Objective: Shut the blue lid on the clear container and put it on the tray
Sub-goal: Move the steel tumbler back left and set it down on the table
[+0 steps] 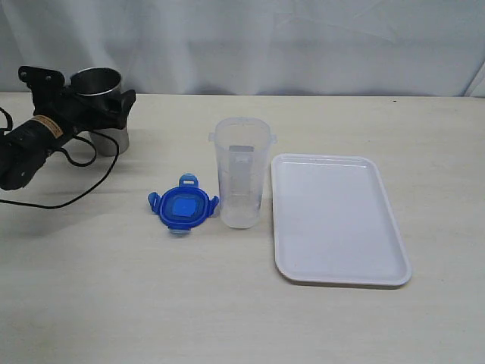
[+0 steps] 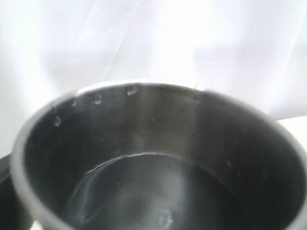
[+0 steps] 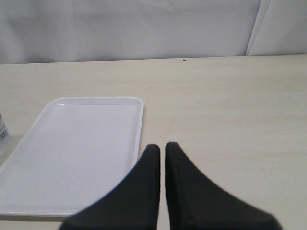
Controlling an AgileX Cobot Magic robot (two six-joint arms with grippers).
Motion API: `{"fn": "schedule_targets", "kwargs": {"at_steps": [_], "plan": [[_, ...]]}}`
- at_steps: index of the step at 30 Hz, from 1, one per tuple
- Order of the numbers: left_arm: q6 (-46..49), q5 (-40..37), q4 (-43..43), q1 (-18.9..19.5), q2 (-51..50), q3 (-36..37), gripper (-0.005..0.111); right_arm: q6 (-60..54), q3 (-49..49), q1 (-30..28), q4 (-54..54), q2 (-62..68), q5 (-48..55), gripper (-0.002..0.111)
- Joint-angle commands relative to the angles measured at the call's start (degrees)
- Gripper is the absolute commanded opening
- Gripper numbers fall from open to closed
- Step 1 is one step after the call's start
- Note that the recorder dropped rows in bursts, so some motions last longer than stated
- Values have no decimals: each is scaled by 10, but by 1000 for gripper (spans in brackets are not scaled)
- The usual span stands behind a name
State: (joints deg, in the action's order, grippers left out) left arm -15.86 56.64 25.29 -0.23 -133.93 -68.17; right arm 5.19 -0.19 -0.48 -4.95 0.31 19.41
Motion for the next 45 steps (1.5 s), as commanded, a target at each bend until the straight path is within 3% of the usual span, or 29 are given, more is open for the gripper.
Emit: {"fn": "schedule_targets", "kwargs": {"at_steps": [1, 15, 34, 45], "plan": [[-4, -12, -5, -3, 3, -2, 98, 0, 2, 2, -2, -3, 2, 5], [-3, -23, 6, 10, 22, 35, 98, 0, 2, 2, -2, -3, 2, 5], [11, 36, -37, 10, 71, 165, 98, 0, 2, 2, -2, -3, 2, 5], [23, 16, -55, 10, 179, 248, 98, 0, 2, 2, -2, -3, 2, 5]]}}
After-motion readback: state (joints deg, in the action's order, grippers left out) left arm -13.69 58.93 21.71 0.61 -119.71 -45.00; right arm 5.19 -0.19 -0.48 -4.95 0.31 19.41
